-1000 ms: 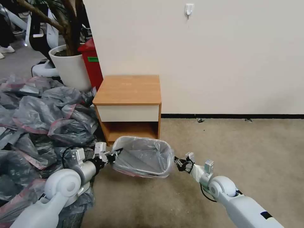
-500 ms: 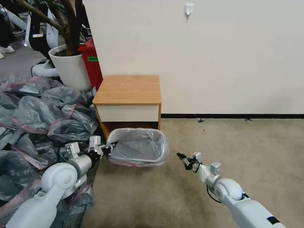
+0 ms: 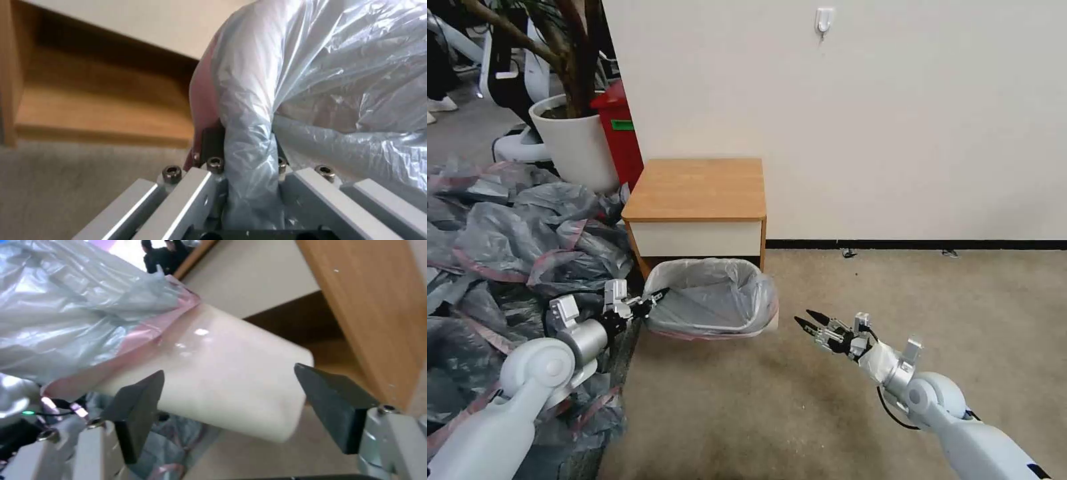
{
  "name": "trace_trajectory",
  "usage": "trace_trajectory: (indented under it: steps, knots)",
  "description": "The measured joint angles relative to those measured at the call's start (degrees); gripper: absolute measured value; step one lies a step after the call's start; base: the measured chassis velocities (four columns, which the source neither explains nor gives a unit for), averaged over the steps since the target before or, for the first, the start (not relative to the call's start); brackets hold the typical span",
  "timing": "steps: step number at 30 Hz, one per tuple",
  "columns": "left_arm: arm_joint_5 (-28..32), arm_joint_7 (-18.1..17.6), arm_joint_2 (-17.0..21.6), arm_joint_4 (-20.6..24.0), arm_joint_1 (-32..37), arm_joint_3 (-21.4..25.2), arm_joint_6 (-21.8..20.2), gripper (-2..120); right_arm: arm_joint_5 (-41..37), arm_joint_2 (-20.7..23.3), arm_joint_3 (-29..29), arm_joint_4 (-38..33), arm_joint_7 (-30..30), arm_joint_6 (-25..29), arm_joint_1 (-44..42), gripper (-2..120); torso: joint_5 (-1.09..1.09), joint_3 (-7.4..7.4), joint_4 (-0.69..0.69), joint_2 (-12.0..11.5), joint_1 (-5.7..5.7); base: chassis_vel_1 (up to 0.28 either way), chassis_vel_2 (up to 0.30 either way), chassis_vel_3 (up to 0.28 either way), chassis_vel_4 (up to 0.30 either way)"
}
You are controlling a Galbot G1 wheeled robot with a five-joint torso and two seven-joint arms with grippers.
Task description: Pick up the garbage bag from the table and place it over the trash can.
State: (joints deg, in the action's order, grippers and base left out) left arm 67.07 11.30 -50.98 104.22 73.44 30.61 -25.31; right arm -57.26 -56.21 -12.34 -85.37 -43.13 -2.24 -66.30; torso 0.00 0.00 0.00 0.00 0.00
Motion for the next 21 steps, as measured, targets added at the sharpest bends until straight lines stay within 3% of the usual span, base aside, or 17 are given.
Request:
trace_trajectory:
  steps: [3,5,9,13,17,19,21]
  knots:
    - [-1.00,3.18,0.10,-1.84,0.37,0.17,2.04,2,-0.48,0.01,-0.36,-0.11,-0.87,-0.27,0.31,80,-0.01,0.00,0.00,0.00,0.00,0.000,0.000,0.000,0.000]
    - [-1.63,3.20,0.10,-2.09,0.51,0.17,2.60,2,-0.29,-0.04,-0.73,-0.37,-0.68,-0.27,0.30,80,-0.01,0.00,0.00,0.00,0.00,0.000,0.000,0.000,0.000]
    - [-3.77,1.81,-0.25,-2.19,0.59,-0.34,3.28,2,1.99,-0.45,-3.28,-5.40,5.16,-0.64,-0.31,78,0.01,0.00,0.00,0.00,0.00,0.000,0.000,0.000,0.000]
    - [-6.02,-2.85,-1.64,-1.71,-0.21,-1.98,4.10,2,9.75,-1.78,-8.74,-18.13,12.82,-1.61,-2.71,68,-0.01,0.00,0.00,0.00,0.00,0.000,0.000,0.000,0.000]
    - [-6.73,-5.85,-2.34,-0.93,-0.43,-2.95,4.63,2,12.69,-1.79,-9.53,-24.06,15.43,-1.89,-4.82,60,-0.02,0.00,0.00,0.00,0.00,0.000,0.000,0.000,0.000]
    - [-7.02,-9.94,-3.11,0.45,-0.61,-3.98,4.82,2,15.90,-1.53,-8.90,-29.66,18.24,-2.66,-6.87,50,-0.01,0.00,-0.01,0.00,0.00,0.000,0.000,0.000,0.000]
    - [-7.24,-11.52,-3.39,1.06,-0.66,-4.40,4.83,2,17.59,-1.38,-8.30,-31.59,19.08,-2.94,-7.52,43,-0.02,0.00,-0.01,0.01,0.00,0.000,0.000,0.000,0.000]
